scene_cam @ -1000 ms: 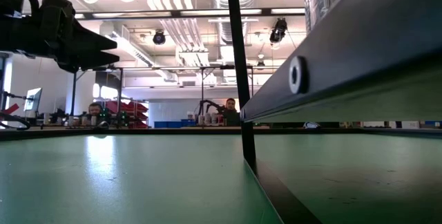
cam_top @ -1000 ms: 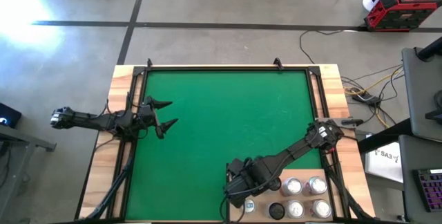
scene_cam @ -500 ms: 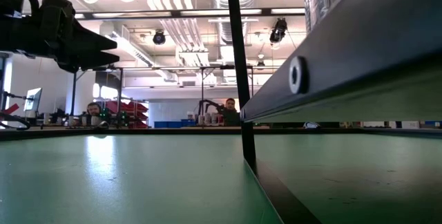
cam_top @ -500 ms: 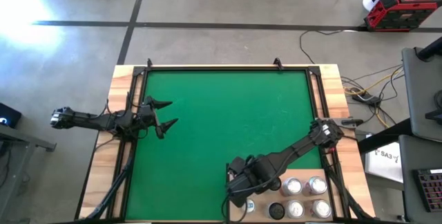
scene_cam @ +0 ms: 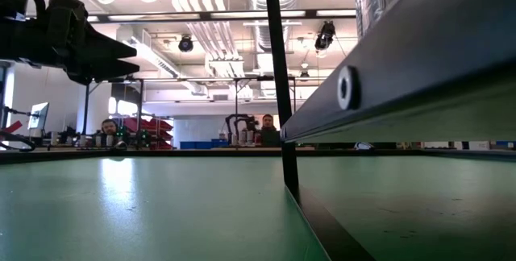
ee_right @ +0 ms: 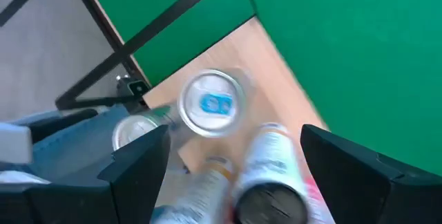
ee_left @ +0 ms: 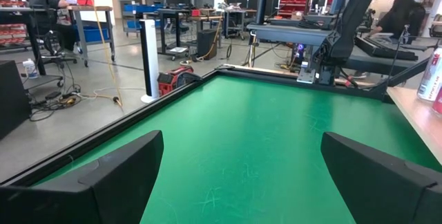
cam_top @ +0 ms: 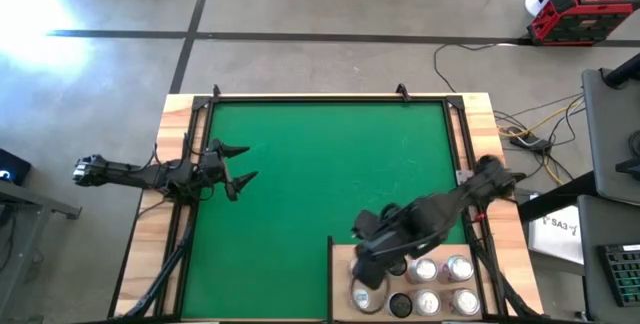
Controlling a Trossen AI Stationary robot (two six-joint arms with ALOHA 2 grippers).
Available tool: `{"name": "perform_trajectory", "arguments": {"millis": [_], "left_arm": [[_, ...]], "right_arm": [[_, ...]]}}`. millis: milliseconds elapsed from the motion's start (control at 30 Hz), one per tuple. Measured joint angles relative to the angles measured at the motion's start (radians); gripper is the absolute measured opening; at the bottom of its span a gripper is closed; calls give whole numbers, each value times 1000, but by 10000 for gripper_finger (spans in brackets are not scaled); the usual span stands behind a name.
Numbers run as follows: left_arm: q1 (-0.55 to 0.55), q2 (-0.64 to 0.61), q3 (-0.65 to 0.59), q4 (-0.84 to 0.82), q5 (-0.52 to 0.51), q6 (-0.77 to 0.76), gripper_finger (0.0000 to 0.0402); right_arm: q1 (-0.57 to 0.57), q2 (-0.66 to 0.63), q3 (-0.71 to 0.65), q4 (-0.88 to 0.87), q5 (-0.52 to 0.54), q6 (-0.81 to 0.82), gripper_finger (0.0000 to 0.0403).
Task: Place canned beverage on shelf
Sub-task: Return to Home Position
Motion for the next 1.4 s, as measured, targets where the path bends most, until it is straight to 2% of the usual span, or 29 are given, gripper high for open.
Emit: {"name": "perform_trajectory", "arguments": {"millis": [133,267,467,600,700,833,1167,1400], "left_arm": [[0,0,0,0,0,0,378],[0,0,0,0,0,0,378],[0,0,0,0,0,0,378],[0,0,0,0,0,0,378],[0,0,0,0,0,0,378],[0,0,0,0,0,0,378],[0,0,0,0,0,0,378],[0,0,0,0,0,0,378]], "right_arm": [[7,-106,-63,-18,44,-28,315],[20,-246,-217,9,81,-33,315],[47,-519,-594,239,131,-127,315],[45,-746,-880,405,145,-146,315],[46,-918,-1084,535,160,-221,315],[43,-1129,-1293,655,211,-290,315],[43,-1515,-1605,750,256,-449,315],[43,-1762,-1756,768,295,-570,315]]}}
